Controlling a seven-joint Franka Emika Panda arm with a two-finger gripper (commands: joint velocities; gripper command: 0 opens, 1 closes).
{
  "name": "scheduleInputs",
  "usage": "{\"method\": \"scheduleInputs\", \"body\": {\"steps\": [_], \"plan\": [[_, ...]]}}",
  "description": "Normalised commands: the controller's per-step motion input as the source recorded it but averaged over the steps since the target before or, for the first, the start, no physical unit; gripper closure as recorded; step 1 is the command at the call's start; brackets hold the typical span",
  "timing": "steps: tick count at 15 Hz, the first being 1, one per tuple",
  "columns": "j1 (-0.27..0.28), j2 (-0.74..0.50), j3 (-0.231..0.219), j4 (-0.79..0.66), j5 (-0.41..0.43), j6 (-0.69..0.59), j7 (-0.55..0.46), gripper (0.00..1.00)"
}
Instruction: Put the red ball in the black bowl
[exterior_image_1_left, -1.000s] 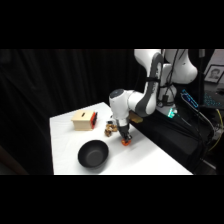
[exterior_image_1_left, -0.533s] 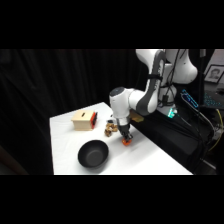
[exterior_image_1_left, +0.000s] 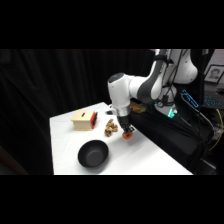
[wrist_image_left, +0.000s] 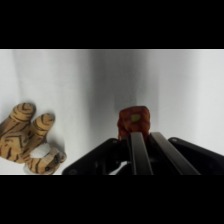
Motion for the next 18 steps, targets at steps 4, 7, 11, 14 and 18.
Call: {"method": "scheduleInputs", "body": {"steps": [4, 7, 11, 14, 18], "plan": [[-0.014, -0.29, -0.073, 0.05, -0.128, -0.31, 0.1, 0.95], [-0.037, -0.1, -0.058, 0.27, -0.141, -0.36, 0.08, 0.95], [-0.037, 0.07, -0.03, 0.41, -0.112, -0.37, 0.04, 0.95], [-0.033, 0.22, -0.014, 0.49, -0.079, -0.33, 0.0, 0.95], [-0.038, 0.33, -0.015, 0.57, -0.054, -0.29, -0.03, 0.95]]}}
